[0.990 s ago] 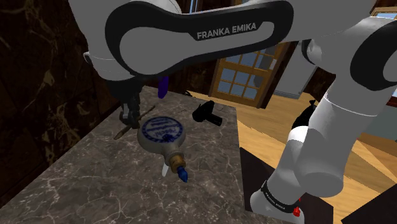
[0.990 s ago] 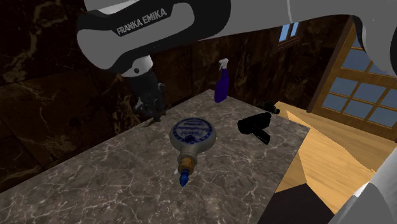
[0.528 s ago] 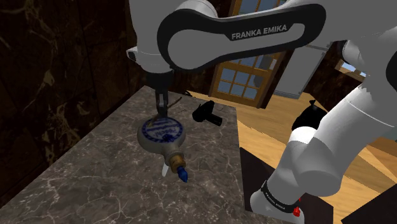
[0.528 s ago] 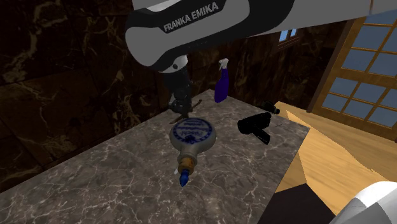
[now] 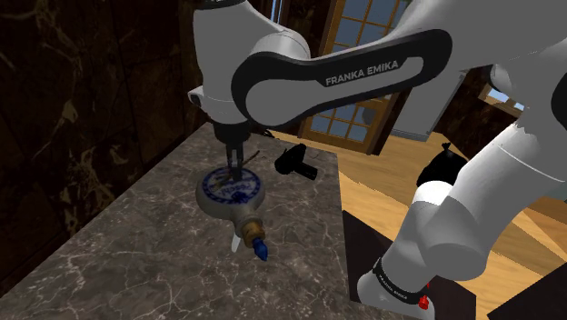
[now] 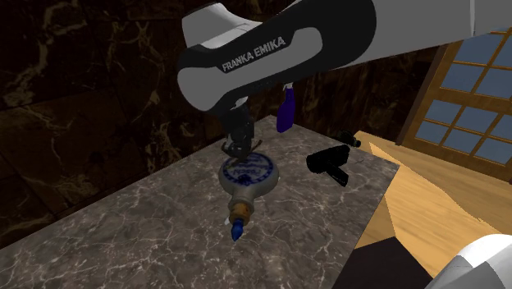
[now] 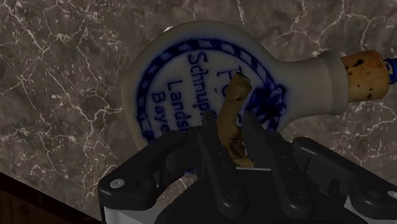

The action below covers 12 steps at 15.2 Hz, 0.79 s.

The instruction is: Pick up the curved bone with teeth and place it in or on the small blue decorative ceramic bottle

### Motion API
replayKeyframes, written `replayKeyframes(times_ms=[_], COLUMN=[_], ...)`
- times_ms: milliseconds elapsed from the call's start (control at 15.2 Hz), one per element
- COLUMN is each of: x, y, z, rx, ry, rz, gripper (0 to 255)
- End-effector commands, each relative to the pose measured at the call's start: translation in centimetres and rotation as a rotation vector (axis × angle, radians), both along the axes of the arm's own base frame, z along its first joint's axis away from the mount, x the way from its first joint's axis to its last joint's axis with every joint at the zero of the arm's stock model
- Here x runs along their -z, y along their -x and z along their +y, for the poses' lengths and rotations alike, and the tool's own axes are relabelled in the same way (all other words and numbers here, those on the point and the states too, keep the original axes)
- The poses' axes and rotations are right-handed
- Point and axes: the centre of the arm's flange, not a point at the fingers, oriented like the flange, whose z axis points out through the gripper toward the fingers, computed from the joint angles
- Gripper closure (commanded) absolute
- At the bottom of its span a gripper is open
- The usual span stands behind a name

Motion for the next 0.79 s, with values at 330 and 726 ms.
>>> replayKeyframes(times_ms=[330,726], x=[3.7,4.1], y=[-0.1,-0.1], z=[0.0,0.0], rx=[0.0,0.0], ry=[0.0,0.0], rz=[0.0,0.0], gripper=[255,255])
